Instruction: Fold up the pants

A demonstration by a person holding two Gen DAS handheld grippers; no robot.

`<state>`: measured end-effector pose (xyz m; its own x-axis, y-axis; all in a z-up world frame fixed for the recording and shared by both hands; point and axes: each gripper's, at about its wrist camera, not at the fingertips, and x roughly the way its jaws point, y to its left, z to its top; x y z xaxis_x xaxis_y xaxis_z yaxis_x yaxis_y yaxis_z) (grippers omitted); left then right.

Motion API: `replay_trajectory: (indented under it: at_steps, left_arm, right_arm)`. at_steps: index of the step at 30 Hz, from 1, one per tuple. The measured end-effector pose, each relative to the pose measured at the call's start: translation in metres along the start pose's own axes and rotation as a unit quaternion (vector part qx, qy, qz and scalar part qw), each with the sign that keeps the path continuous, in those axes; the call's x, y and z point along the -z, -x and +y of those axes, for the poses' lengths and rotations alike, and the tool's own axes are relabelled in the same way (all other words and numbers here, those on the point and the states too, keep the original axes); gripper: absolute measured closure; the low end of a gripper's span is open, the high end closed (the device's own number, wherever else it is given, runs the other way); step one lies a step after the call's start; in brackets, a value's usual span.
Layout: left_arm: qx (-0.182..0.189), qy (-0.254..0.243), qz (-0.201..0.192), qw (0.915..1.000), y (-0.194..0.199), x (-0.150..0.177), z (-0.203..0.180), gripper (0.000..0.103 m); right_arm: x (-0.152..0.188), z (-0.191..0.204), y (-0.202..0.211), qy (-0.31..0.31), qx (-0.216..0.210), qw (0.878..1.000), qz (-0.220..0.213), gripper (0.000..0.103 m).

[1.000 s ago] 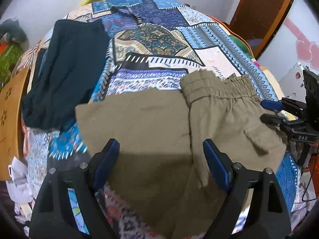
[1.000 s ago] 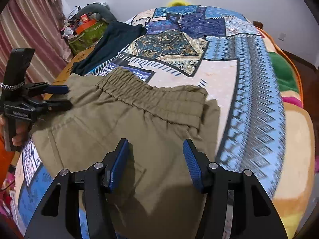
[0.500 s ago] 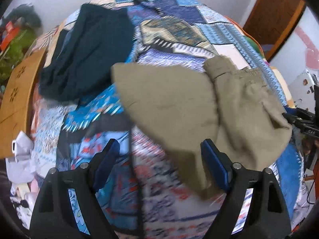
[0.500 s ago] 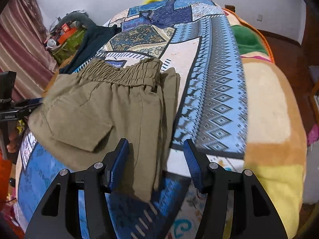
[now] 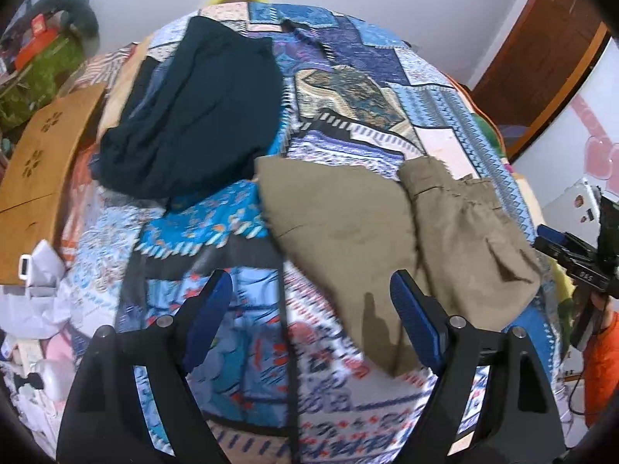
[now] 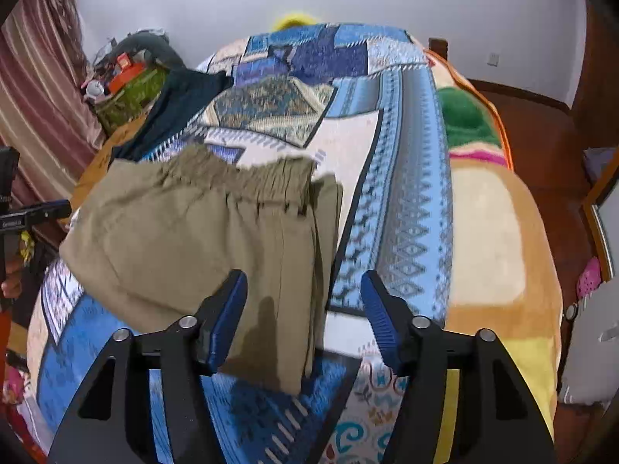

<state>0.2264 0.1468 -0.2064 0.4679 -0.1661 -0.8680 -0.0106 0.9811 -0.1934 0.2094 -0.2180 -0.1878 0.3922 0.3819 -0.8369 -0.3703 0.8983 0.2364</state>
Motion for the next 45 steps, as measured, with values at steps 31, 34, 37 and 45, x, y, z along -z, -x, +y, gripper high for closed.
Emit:
replay_trajectory:
  at_steps: [31, 34, 37, 45]
  left_arm:
    - [0.005, -0.026, -0.009, 0.9996, -0.041, -0.037, -0.034, 0.096]
    - [-0.004, -0.049, -0.026, 0.9985, -0.025, -0.041, -0.040, 0.097]
    - [-0.022, -0.068, -0.045, 0.9964, -0.010, -0.047, -0.045, 0.098]
    - [-0.040, -0.062, -0.099, 0.9923, 0.031, -0.081, -0.021, 0.099]
  right_arm:
    - [-0.030, 0.010, -0.060, 0.032, -0.016, 0.999, 0.024, 0.086]
    - [-0.039, 0.012, -0.048, 0.029, -0.021, 0.999, 0.009, 0.086]
    - [-0.052, 0.021, -0.034, 0.041, -0.024, 0.999, -0.009, 0.086]
    - [-0.103, 0.065, -0.013, 0.077, -0.030, 0.995, -0.063, 0.093]
